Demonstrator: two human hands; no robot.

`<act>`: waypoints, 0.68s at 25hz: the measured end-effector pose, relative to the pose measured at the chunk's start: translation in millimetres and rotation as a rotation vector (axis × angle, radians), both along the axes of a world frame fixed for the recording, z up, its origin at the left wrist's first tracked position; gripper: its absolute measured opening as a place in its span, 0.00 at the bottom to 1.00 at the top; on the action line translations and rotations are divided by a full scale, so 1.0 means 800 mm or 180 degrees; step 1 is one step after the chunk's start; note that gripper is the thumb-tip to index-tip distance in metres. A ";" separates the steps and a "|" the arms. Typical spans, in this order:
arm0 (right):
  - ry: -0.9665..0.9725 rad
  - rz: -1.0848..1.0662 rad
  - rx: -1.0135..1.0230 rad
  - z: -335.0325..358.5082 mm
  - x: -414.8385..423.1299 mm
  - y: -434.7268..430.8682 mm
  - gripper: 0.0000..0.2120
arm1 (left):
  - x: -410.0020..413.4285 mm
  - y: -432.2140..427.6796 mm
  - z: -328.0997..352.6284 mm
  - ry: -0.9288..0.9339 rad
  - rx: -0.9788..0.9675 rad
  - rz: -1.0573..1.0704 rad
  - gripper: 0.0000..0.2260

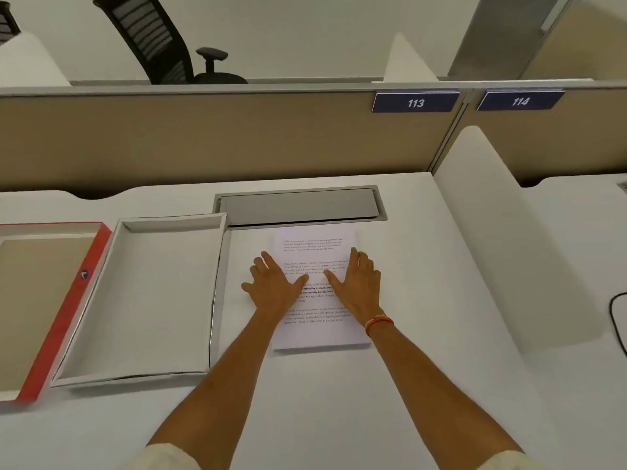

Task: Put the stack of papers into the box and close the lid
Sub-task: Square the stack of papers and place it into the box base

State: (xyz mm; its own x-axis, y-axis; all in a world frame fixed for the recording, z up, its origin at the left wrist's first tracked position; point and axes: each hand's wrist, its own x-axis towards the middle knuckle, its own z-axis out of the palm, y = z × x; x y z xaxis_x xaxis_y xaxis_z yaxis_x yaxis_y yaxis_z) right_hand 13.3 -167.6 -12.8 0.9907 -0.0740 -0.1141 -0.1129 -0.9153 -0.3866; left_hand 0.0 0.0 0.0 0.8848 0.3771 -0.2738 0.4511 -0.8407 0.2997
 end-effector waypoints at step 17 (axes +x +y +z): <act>0.1200 -0.1208 0.0884 0.005 0.040 -0.004 0.36 | 0.041 0.001 -0.005 0.0732 -0.0891 0.0880 0.43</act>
